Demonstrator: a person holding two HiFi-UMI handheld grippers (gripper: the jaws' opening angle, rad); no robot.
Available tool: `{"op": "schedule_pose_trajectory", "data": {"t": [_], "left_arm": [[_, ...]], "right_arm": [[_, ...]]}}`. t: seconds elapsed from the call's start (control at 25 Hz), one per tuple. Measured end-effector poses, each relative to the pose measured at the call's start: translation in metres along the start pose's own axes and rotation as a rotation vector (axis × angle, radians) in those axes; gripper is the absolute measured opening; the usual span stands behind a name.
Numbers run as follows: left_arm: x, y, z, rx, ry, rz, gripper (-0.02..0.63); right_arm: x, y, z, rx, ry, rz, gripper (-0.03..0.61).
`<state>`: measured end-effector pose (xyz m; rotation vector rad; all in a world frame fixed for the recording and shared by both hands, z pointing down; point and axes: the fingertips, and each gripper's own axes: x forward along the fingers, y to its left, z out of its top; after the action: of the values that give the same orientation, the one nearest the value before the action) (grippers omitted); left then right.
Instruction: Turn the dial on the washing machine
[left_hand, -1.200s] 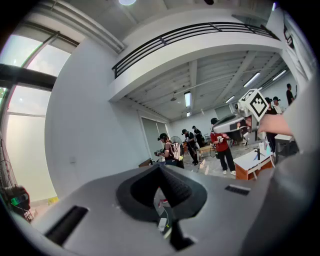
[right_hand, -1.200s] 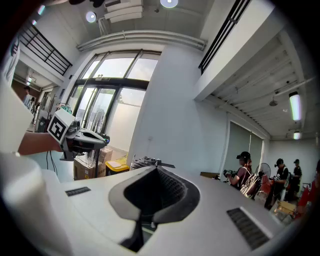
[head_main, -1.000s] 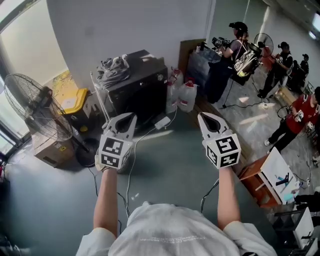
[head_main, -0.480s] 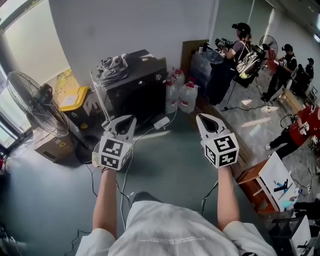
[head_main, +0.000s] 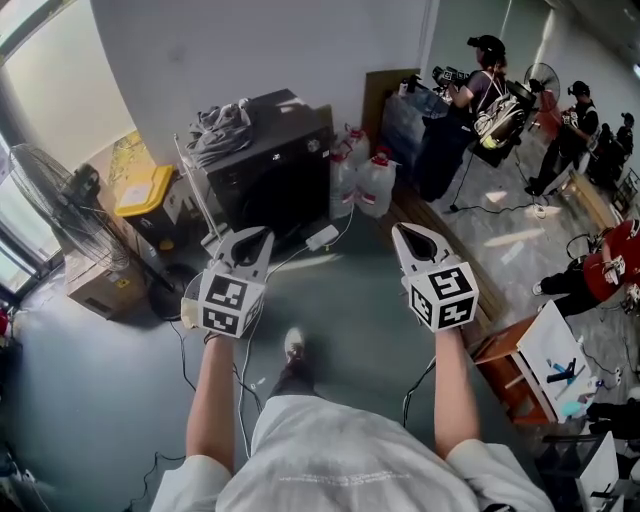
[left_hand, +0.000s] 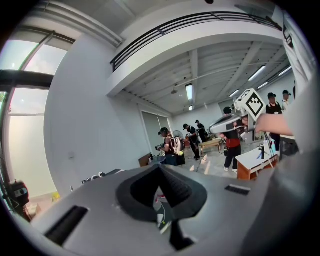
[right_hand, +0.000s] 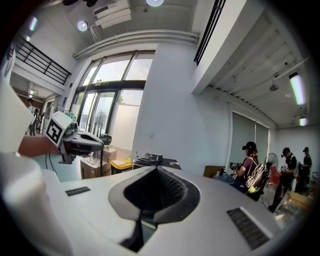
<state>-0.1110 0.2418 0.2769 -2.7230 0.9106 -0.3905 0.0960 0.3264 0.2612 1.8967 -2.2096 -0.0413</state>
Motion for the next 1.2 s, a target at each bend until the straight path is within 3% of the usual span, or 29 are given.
{"op": "schedule_pose_trajectory", "data": {"t": [0.36, 1.2], "left_arm": [[0.055, 0.034, -0.019, -0.021, -0.007, -0.018, 0.015], [0.247, 0.217, -0.071, -0.051, 0.053, -0.044, 0.015]], "right_arm": [[0.053, -0.023, -0.005, -0.016, 0.018, -0.031, 0.015], [0.295, -0.088, 0.006, 0.002, 0.078, -0.059, 0.015]]}}
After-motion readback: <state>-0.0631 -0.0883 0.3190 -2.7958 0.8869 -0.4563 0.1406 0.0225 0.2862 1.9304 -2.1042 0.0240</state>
